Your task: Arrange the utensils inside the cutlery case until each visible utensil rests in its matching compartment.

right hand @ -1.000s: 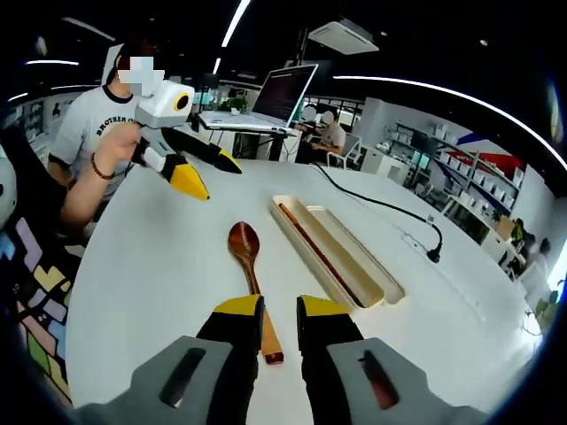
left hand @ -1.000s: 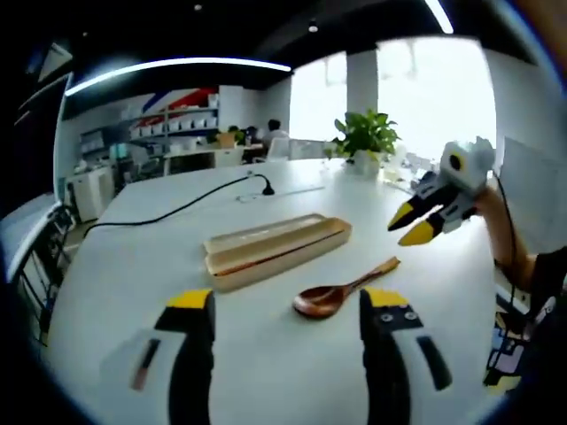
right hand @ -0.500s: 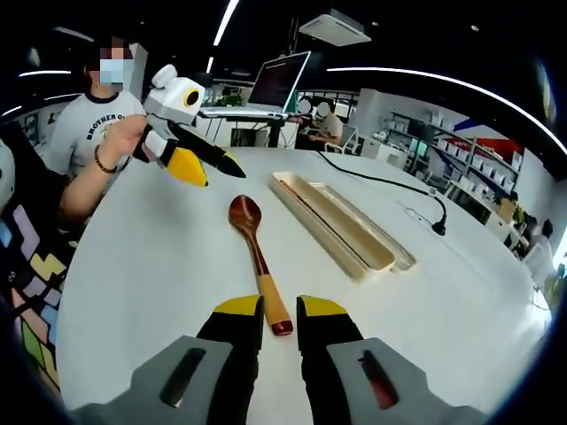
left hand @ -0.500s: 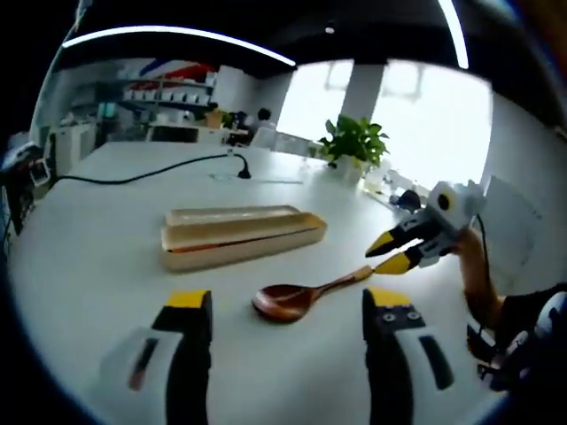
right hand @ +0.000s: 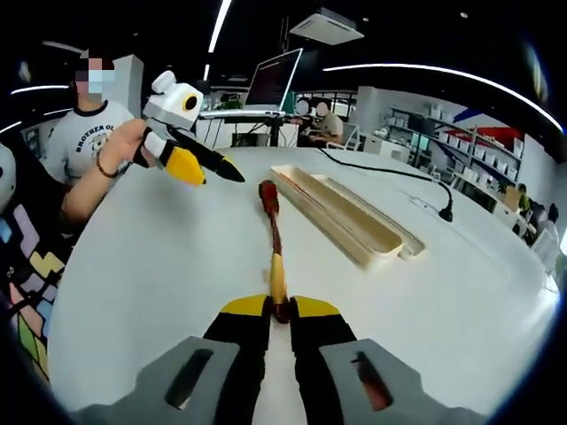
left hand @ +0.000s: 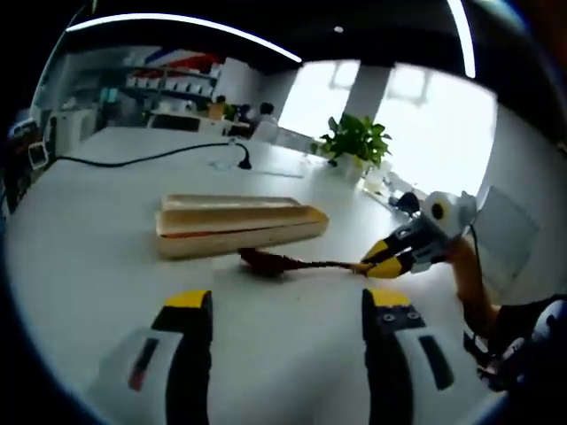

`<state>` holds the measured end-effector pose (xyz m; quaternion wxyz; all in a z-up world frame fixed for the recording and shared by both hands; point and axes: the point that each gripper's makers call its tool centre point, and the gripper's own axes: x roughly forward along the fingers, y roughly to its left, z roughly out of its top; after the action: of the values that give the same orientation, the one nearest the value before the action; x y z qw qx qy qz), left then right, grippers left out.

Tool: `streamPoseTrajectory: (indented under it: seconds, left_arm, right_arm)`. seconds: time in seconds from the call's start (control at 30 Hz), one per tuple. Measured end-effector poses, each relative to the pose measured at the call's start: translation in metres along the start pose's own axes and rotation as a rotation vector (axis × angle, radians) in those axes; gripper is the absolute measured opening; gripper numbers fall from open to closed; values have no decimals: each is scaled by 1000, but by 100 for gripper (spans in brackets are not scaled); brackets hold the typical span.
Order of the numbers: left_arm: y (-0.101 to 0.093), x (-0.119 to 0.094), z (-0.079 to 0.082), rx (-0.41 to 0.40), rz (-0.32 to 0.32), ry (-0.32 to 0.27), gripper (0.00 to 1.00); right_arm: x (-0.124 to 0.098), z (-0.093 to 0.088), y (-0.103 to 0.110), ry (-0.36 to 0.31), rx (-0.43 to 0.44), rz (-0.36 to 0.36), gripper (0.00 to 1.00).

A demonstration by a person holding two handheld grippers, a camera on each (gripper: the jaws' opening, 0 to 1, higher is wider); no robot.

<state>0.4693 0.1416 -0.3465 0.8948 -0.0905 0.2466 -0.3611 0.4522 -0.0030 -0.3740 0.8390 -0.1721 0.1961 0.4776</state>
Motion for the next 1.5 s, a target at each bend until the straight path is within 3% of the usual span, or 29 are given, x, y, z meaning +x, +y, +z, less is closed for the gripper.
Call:
streamPoseTrajectory:
  seconds: [0.13,0.37,0.63,0.73,0.77,0.97,1.07,1.1,1.2,1.27,1.43,1.5]
  left_arm:
    - [3,3,-4,-15,4,10,72]
    - [-13,9,-4,-108,-87,-15,72]
    - [-22,9,3,-240,-160,-57,72]
    - [-22,9,5,-283,-173,-73,71]
    - [-22,9,5,-293,-178,-73,70]
    - [-24,9,5,-321,-184,-73,67]
    - [-19,10,7,-361,-183,-96,63]
    - [-19,10,9,-379,-193,-110,58]
    - [-28,3,28,-457,-295,-203,37]
    - [-31,-1,35,-475,-330,-240,30]
    - [-23,-2,35,-480,-298,-259,25]
    - [-13,-1,37,-554,-270,-282,23]
  right_arm:
    - [0,2,1,-19,-45,7,6]
    - [0,4,5,-27,-194,2,5]
    - [0,5,9,-33,-298,10,4]
    - [3,8,16,-32,-423,10,4]
    - [5,10,22,-52,-439,40,4]
    - [5,14,20,-48,-532,3,4]
    - [1,23,16,-79,-605,-44,4]
    - [-4,34,10,-95,-716,-122,4]
    - [-8,54,14,-169,-790,-173,4]
    - [-11,61,18,-195,-866,-188,4]
    - [-12,62,24,-200,-963,-197,4]
    - [-13,66,24,-206,-998,-219,4]
